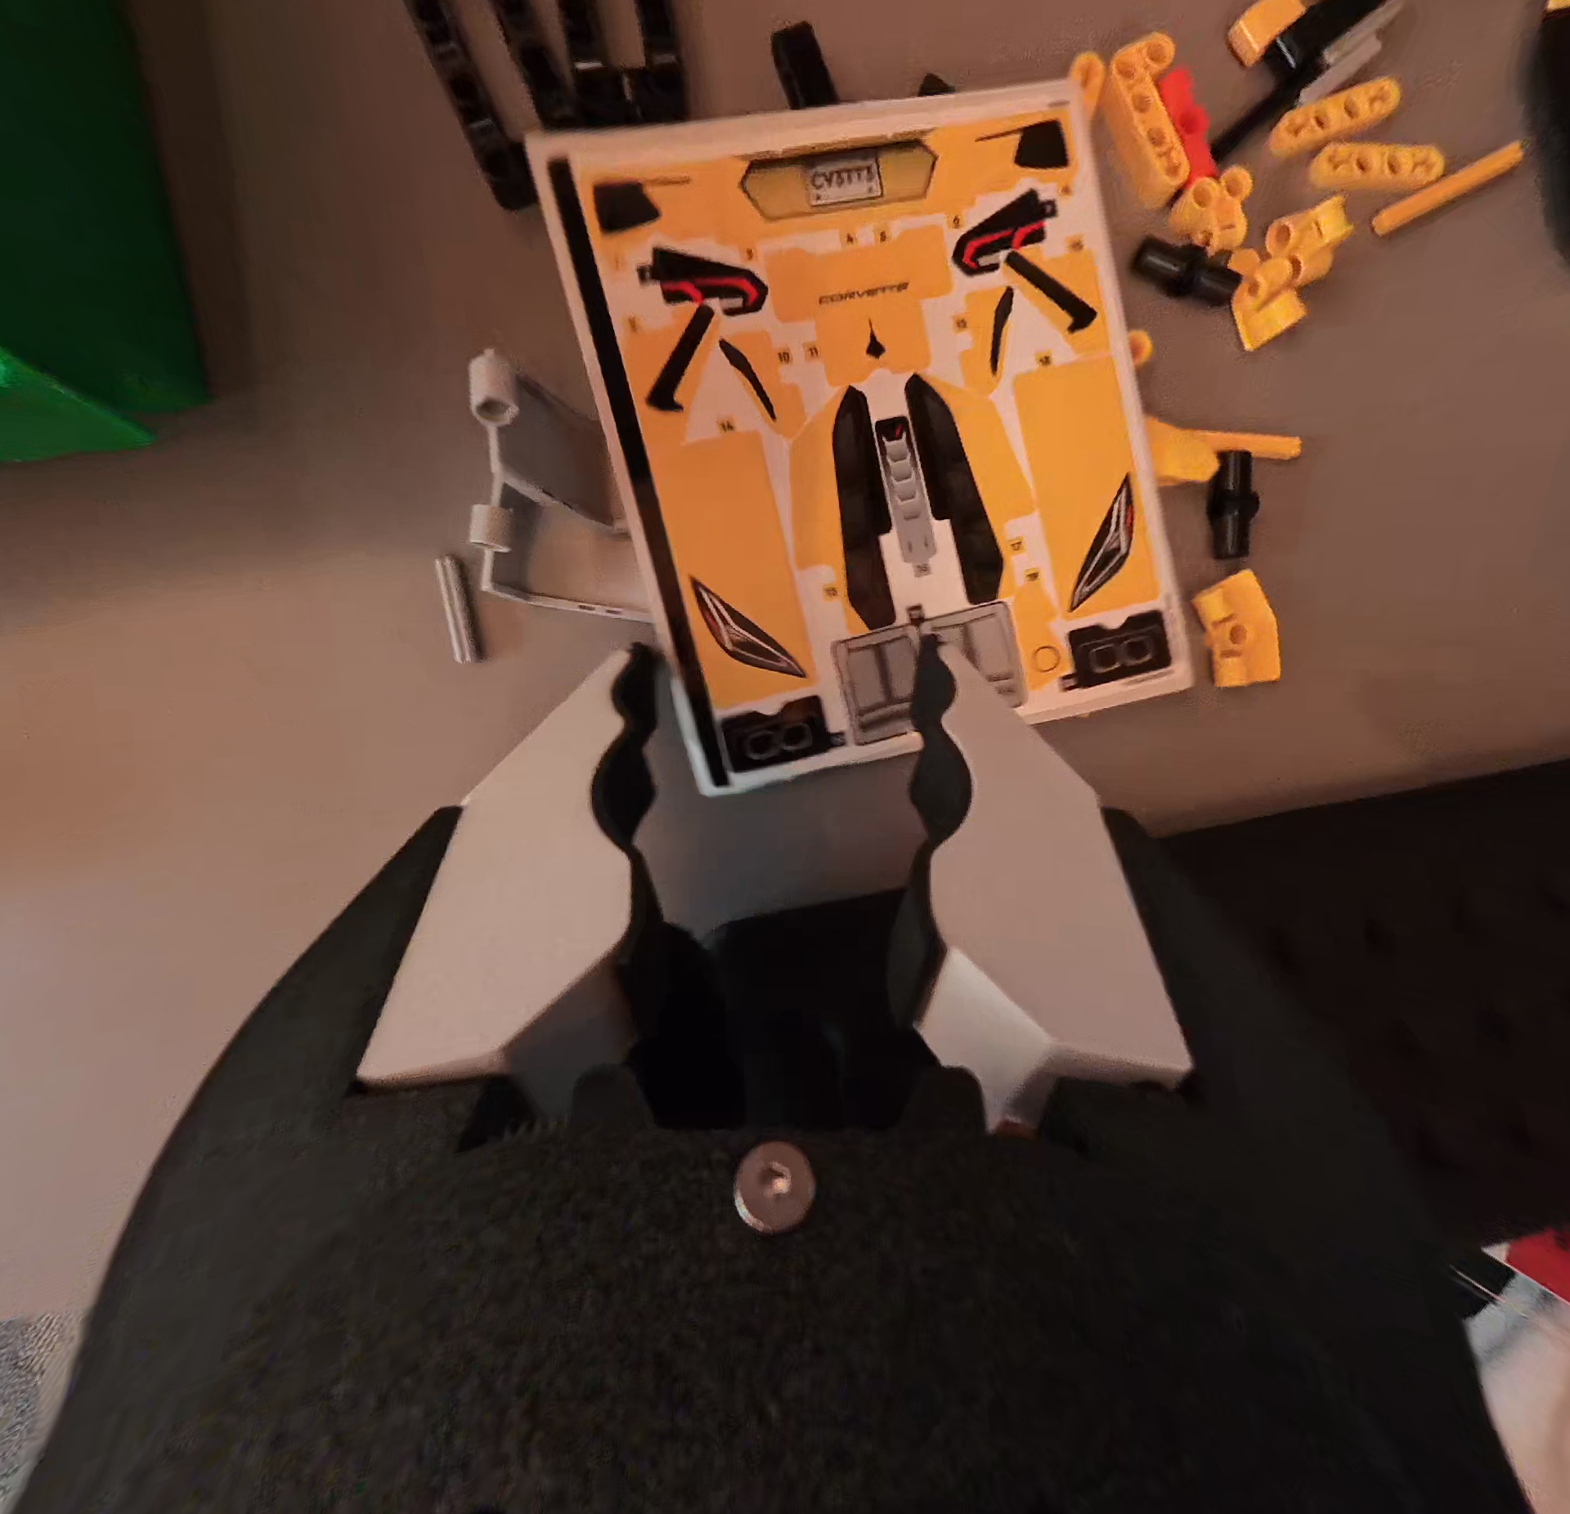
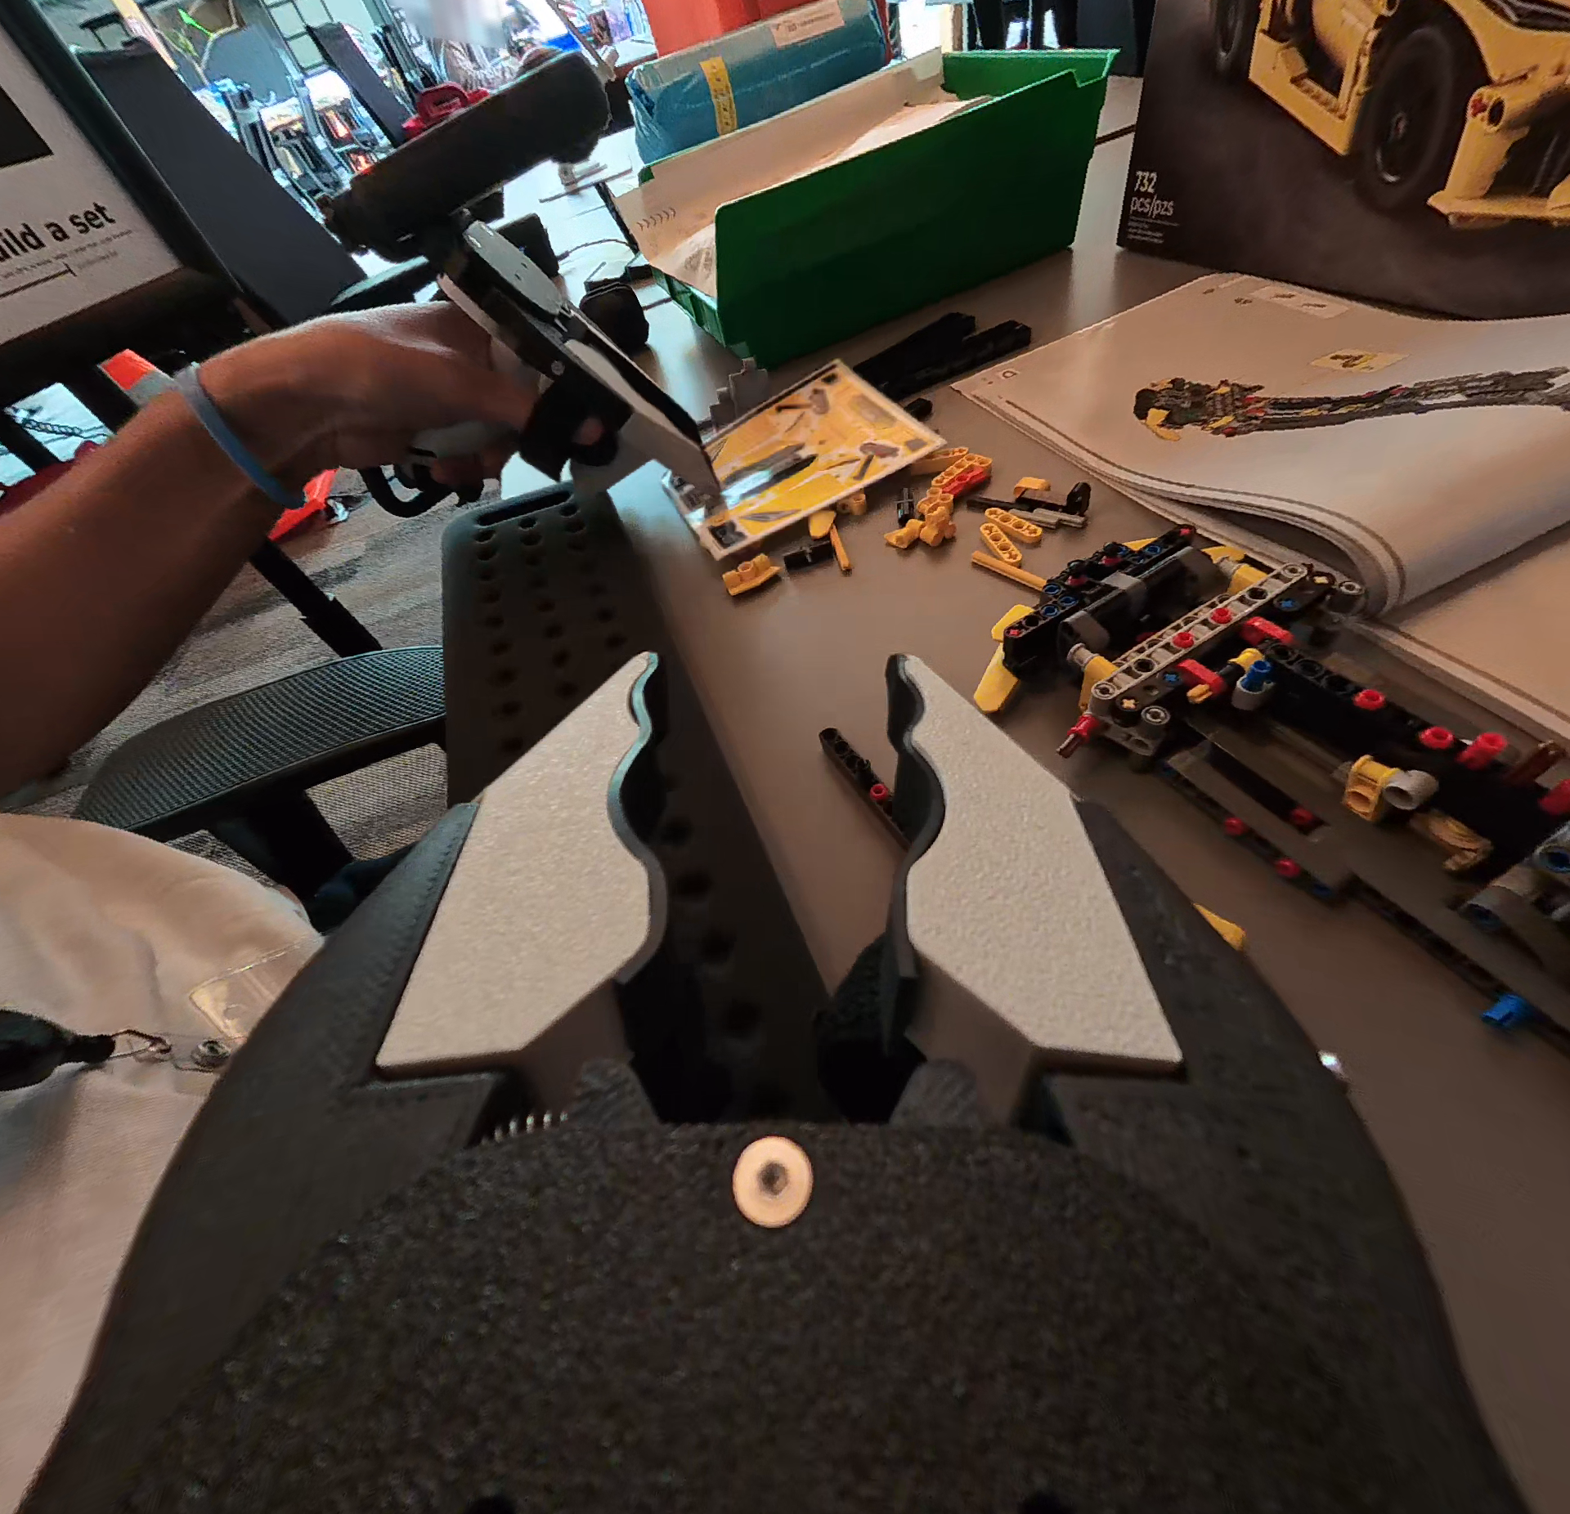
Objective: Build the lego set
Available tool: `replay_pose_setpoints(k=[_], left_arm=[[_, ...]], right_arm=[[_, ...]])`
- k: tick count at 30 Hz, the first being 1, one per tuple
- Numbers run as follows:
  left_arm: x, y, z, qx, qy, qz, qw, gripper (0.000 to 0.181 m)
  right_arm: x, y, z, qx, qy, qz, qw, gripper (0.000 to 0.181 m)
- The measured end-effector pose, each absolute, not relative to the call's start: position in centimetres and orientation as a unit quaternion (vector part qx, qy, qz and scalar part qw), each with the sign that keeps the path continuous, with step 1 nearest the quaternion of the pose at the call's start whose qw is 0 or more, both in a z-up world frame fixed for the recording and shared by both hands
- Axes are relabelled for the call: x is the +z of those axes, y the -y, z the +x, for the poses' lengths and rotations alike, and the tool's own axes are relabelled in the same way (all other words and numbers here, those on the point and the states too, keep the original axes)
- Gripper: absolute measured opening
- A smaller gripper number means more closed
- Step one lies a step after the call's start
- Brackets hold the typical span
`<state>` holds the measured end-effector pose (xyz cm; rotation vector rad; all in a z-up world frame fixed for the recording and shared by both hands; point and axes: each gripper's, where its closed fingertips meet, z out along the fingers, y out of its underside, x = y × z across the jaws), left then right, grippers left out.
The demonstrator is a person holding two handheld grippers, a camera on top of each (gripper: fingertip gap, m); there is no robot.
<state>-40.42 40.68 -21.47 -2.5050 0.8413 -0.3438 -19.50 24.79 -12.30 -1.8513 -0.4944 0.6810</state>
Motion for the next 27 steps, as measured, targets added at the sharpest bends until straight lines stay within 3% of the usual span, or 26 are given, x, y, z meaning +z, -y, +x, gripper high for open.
replay_pose_setpoints(k=[4, 6, 13, 21, 27], left_arm=[[-21.5, -40.7, -40.6, -0.145, -0.309, -0.909, 0.237, 0.012], [-21.2, -40.4, -40.4, -0.173, -0.304, -0.906, 0.239, 0.004], [-19.7, -40.0, -40.1, -0.232, -0.295, -0.891, 0.256, 0.001], [-11.5, -38.3, -37.4, -0.285, -0.374, -0.804, 0.364, 0.0], [-2.5, -33.5, -34.2, -0.439, -0.408, -0.681, 0.421, 0.0]], right_arm=[[-12.3, -24.7, -19.6, 0.298, 0.206, -0.772, 0.522, 0.051], [-12.3, -24.7, -19.7, 0.306, 0.207, -0.772, 0.518, 0.05], [-12.2, -24.7, -19.6, 0.316, 0.202, -0.77, 0.516, 0.048], [-12.1, -24.9, -19.8, 0.33, 0.196, -0.768, 0.513, 0.047], [-10.4, -27.1, -22.6, 0.444, 0.169, -0.731, 0.489, 0.067]])
